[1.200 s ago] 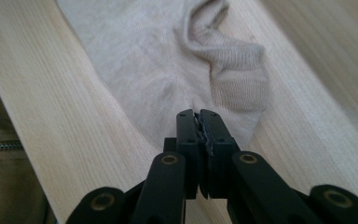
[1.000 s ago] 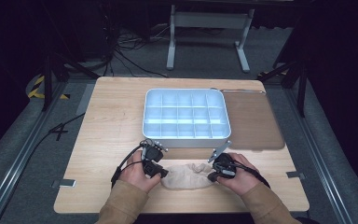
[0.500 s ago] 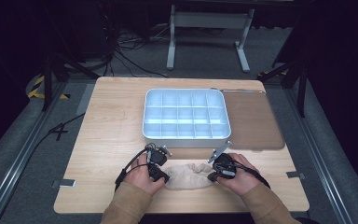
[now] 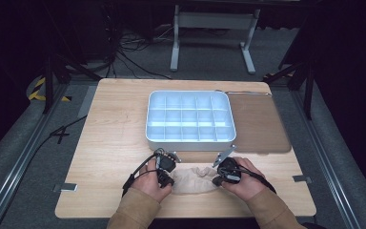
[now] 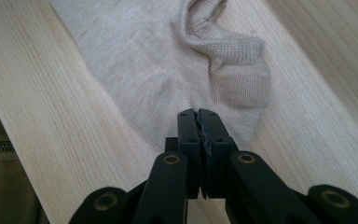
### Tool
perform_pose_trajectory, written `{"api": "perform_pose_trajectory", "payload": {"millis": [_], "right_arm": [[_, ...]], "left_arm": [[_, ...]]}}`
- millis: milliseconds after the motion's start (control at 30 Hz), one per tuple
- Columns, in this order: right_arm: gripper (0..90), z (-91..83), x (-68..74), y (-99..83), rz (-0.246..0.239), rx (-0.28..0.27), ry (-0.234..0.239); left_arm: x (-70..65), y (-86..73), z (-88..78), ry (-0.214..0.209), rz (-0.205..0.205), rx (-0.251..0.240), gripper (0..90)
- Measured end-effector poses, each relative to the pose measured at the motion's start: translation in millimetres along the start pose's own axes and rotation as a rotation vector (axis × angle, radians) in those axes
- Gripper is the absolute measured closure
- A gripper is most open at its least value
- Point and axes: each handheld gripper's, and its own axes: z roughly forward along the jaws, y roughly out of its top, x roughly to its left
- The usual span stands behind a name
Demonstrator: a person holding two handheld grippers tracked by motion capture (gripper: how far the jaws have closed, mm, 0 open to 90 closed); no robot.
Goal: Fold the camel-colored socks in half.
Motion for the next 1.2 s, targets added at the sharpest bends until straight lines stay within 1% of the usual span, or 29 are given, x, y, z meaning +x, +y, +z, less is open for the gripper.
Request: {"api": "perform_pose_trajectory", "payload": {"millis": [67,133,233,300,333,367,433,467,500,533,567,600,633,667,700,733,767,800,900,1000,1033,1200], "right_arm": [[88.8,0.0,0.2,-0.4,0.001,-0.006,0.004],[88.8,-0.3,0.5,-0.8,0.001,-0.008,-0.002],[88.8,-3.0,1.0,-2.0,0.004,-0.018,-0.001],[89.1,-6.4,0.4,-3.1,0.013,-0.037,0.0],[89.3,-8.6,-0.2,-3.9,0.017,-0.05,-0.007],[89.3,-9.7,-0.6,-4.4,0.02,-0.058,-0.011],[89.3,-11.9,-1.5,-5.8,0.033,-0.077,-0.015],[89.3,-11.9,-1.7,-6.2,0.04,-0.082,-0.019],[89.2,-11.5,-2.4,-7.1,0.049,-0.097,-0.022],[89.2,-11.0,-2.7,-7.6,0.058,-0.106,-0.022],[89.3,-10.2,-3.2,-8.0,0.067,-0.117,-0.019],[89.3,-9.6,-3.4,-8.3,0.073,-0.126,-0.018],[89.3,-9.2,-3.1,-8.3,0.076,-0.132,-0.018],[89.3,-9.2,-3.1,-8.3,0.076,-0.132,-0.018],[89.4,-8.4,-1.1,-7.6,0.074,-0.147,-0.022],[89.4,-8.4,-1.1,-7.6,0.074,-0.147,-0.022],[89.5,-8.3,0.0,-7.1,0.072,-0.15,-0.019],[89.5,-7.5,2.6,-5.8,0.065,-0.154,-0.012],[89.4,-2.6,7.6,-3.4,0.046,-0.147,-0.002],[89.4,3.9,10.2,-1.9,0.036,-0.129,-0.008],[89.5,6.0,10.6,-1.7,0.035,-0.123,-0.013],[89.9,7.0,10.0,-2.6,0.033,-0.12,-0.014]], "left_arm": [[0.0,-0.1,-0.3,-0.006,-0.004,0.001,85.1],[0.0,0.4,-1.2,0.001,-0.002,0.005,85.3],[1.9,0.7,-3.8,-0.002,0.006,0.008,85.4],[3.0,0.4,-7.7,0.002,0.0,0.012,85.4],[4.3,0.6,-9.4,0.003,0.011,0.013,85.4],[4.6,0.3,-11.6,0.004,0.006,0.01,85.3],[5.9,0.6,-15.7,-0.008,0.019,0.008,85.3],[6.8,0.5,-18.4,-0.015,0.017,0.008,85.3],[8.1,0.7,-20.6,-0.017,0.025,0.013,85.3],[8.6,0.6,-22.5,-0.01,0.026,0.014,85.3],[9.6,0.3,-24.0,-0.018,0.023,0.01,85.3],[10.7,0.4,-26.0,-0.012,0.028,0.013,85.3],[11.6,-0.1,-27.7,-0.017,0.019,0.013,85.3],[11.6,-0.1,-27.7,-0.017,0.019,0.013,85.3],[13.6,-0.4,-29.5,-0.019,0.024,0.019,85.3],[13.6,-0.4,-29.5,-0.019,0.024,0.019,85.3],[13.9,-1.0,-31.0,-0.012,0.015,0.024,85.3],[15.1,-0.9,-31.9,-0.014,0.021,0.024,85.3],[15.1,-1.6,-34.0,-0.009,0.009,0.032,85.3],[15.2,-2.2,-35.3,-0.006,0.017,0.034,85.3],[15.1,-2.4,-35.5,-0.011,0.014,0.033,85.3],[14.8,-2.4,-36.6,-0.015,0.024,0.033,85.0]]}}
